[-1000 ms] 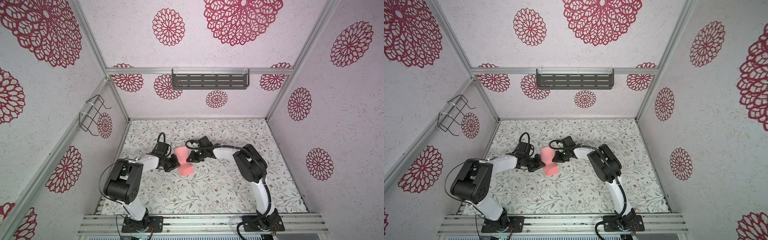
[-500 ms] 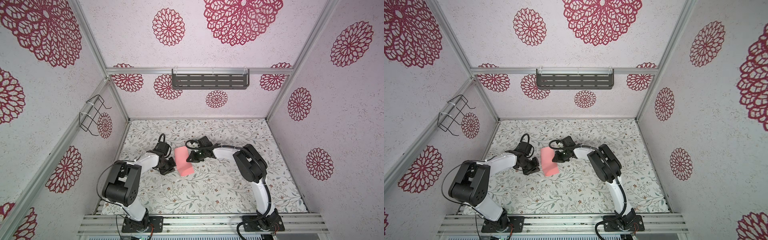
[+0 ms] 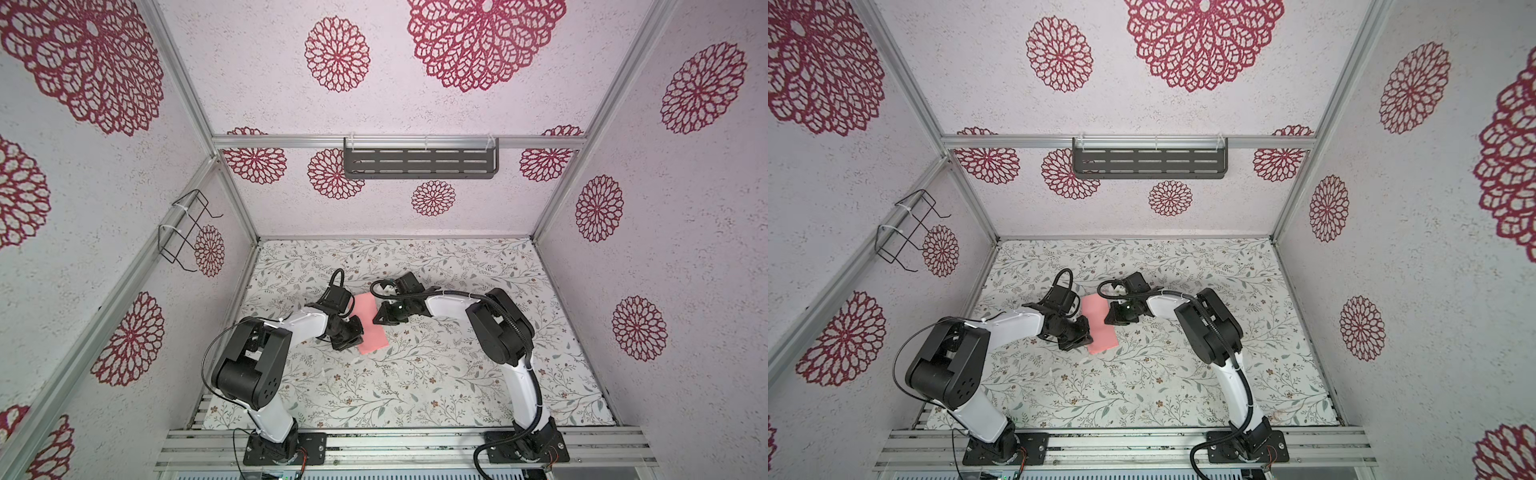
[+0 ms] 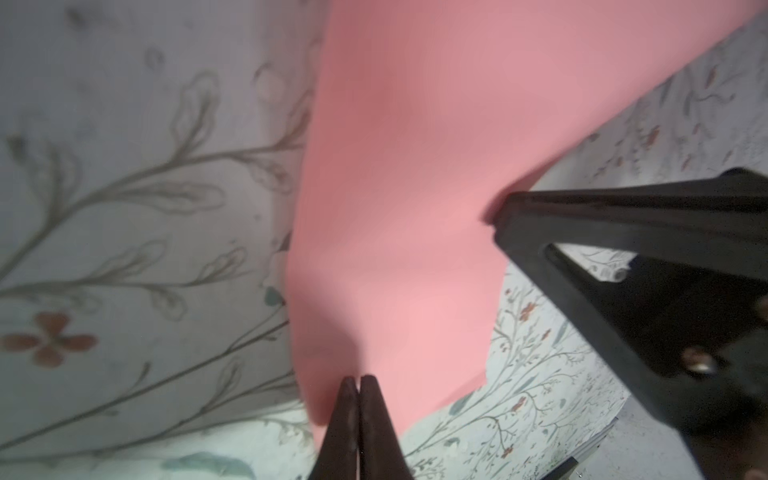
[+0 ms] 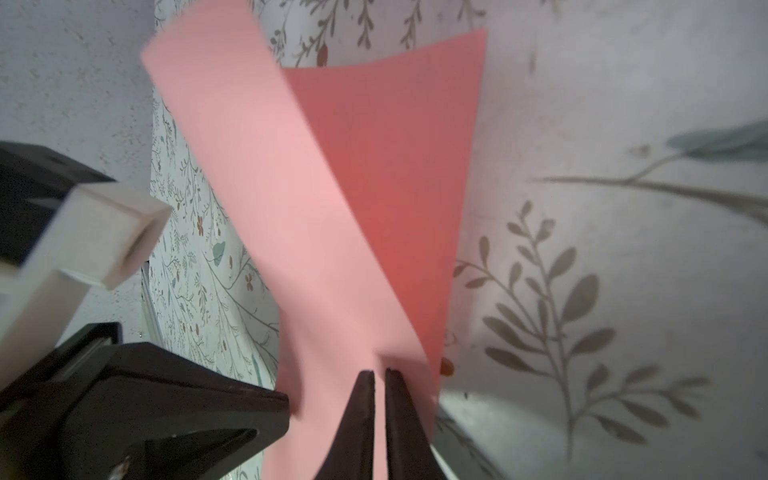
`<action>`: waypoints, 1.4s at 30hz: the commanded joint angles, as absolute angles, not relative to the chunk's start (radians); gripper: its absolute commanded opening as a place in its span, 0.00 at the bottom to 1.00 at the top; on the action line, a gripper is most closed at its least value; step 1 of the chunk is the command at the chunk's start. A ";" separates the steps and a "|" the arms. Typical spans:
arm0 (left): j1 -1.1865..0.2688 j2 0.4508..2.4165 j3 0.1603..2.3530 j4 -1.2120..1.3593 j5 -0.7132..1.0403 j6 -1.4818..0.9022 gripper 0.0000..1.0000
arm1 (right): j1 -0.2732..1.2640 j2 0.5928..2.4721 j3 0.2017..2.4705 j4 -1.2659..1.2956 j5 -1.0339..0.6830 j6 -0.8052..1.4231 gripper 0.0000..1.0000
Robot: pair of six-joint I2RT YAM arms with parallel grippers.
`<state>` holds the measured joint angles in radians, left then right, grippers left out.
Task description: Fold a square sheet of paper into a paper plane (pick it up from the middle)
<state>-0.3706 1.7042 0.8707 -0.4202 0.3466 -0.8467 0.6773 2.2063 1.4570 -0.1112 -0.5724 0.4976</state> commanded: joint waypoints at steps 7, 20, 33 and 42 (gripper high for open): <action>-0.375 1.653 0.791 -0.551 0.245 -0.853 0.06 | 0.666 2.286 1.407 -0.347 -0.372 0.476 0.13; -0.375 1.573 0.832 -0.373 0.270 -0.908 0.07 | 0.667 2.289 1.404 -0.343 -0.370 0.480 0.13; -0.377 1.674 0.834 -0.466 0.185 -0.905 0.06 | 0.669 2.273 1.383 -0.331 -0.370 0.481 0.12; -0.389 1.557 0.822 -0.369 0.315 -0.918 0.06 | 0.669 2.275 1.382 -0.333 -0.368 0.482 0.12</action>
<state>-0.3775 1.5906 0.8200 -0.4358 0.2634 -0.8959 0.6792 2.2036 1.4528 -0.1101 -0.5610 0.4976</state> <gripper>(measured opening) 0.064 0.124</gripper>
